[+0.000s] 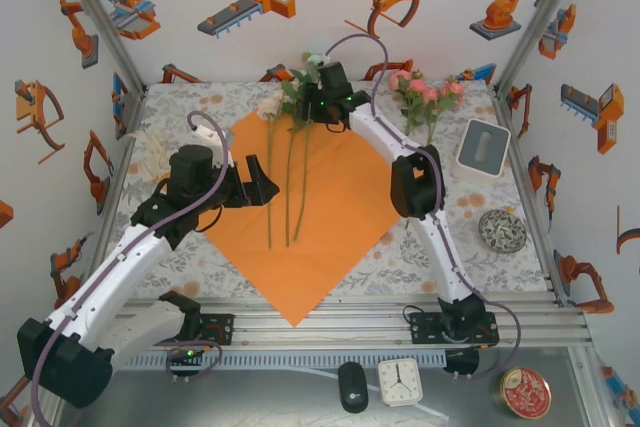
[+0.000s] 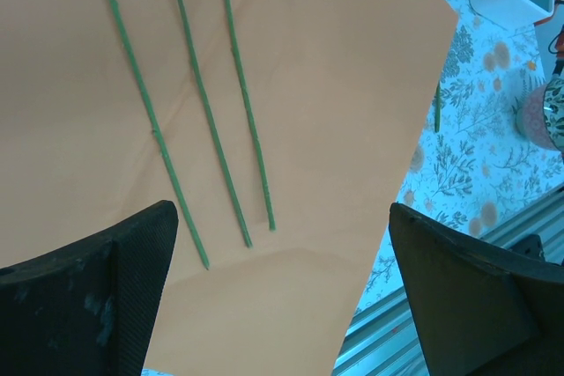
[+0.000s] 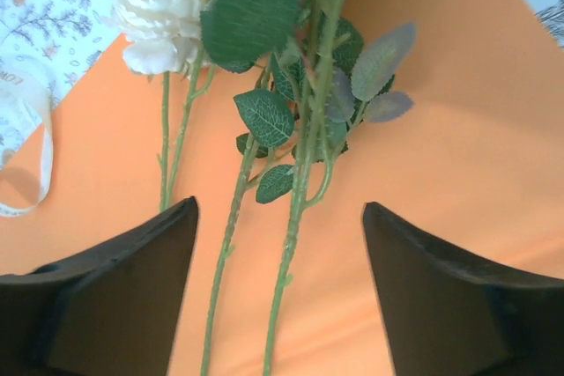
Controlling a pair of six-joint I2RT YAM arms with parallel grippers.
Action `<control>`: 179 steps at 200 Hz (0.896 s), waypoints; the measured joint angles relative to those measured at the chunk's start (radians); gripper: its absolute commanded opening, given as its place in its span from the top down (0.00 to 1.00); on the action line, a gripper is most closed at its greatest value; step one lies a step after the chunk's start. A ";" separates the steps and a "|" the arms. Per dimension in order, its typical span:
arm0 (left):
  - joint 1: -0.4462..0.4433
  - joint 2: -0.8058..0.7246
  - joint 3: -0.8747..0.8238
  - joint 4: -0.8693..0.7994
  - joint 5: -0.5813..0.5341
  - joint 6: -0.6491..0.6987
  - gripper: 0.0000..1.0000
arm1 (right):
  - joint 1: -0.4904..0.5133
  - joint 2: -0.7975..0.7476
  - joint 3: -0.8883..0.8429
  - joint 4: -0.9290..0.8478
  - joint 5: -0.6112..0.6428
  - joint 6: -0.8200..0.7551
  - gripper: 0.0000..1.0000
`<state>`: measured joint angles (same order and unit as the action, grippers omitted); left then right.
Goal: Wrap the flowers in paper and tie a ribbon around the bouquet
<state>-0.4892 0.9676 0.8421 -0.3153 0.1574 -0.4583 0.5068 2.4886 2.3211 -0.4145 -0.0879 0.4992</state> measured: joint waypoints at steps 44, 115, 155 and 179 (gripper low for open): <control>0.000 -0.011 -0.007 0.012 0.037 0.000 0.03 | -0.064 -0.204 -0.146 -0.001 0.011 -0.040 0.31; -0.062 -0.019 -0.040 0.183 0.263 0.005 0.03 | -0.441 -0.450 -0.514 -0.001 0.171 -0.056 0.47; -0.081 0.012 -0.040 0.196 0.277 0.011 0.03 | -0.473 -0.327 -0.509 -0.051 0.172 -0.089 0.47; -0.081 0.014 -0.040 0.196 0.274 0.013 0.03 | -0.441 -0.246 -0.459 -0.065 0.140 -0.089 0.48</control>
<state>-0.5701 0.9817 0.8021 -0.1192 0.4313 -0.4458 0.0662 2.2425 1.8618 -0.4797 0.0521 0.4103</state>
